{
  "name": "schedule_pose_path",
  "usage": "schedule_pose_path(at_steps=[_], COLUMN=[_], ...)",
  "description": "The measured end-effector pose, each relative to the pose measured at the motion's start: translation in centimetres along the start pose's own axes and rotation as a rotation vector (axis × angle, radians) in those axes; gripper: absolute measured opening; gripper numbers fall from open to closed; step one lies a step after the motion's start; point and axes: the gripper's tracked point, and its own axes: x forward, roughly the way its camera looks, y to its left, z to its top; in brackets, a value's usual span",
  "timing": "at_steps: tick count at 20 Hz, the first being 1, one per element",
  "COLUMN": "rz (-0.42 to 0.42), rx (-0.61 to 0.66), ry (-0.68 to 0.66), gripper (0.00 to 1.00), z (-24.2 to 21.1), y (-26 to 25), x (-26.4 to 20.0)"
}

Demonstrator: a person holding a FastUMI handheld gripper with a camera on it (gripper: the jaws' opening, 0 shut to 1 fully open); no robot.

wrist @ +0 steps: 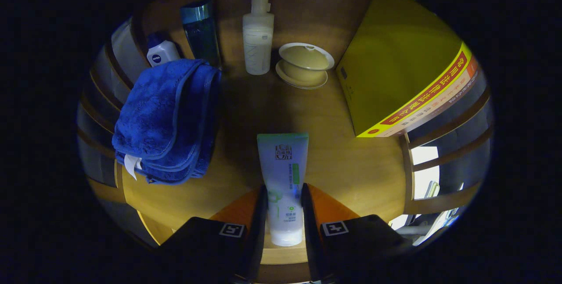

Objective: Pull open the drawer, take out the items inside it, and place them on the countertop above the cabinet.

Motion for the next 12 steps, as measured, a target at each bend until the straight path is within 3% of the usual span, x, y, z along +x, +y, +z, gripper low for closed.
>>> schedule_pose_path(at_steps=[9,12], rz=[-0.009,-0.011], rx=[0.013,0.050], ry=[-0.095,-0.154], gripper=[0.67,0.90], z=[1.6,2.1], y=[0.2,0.3], x=[-2.6,-4.3])
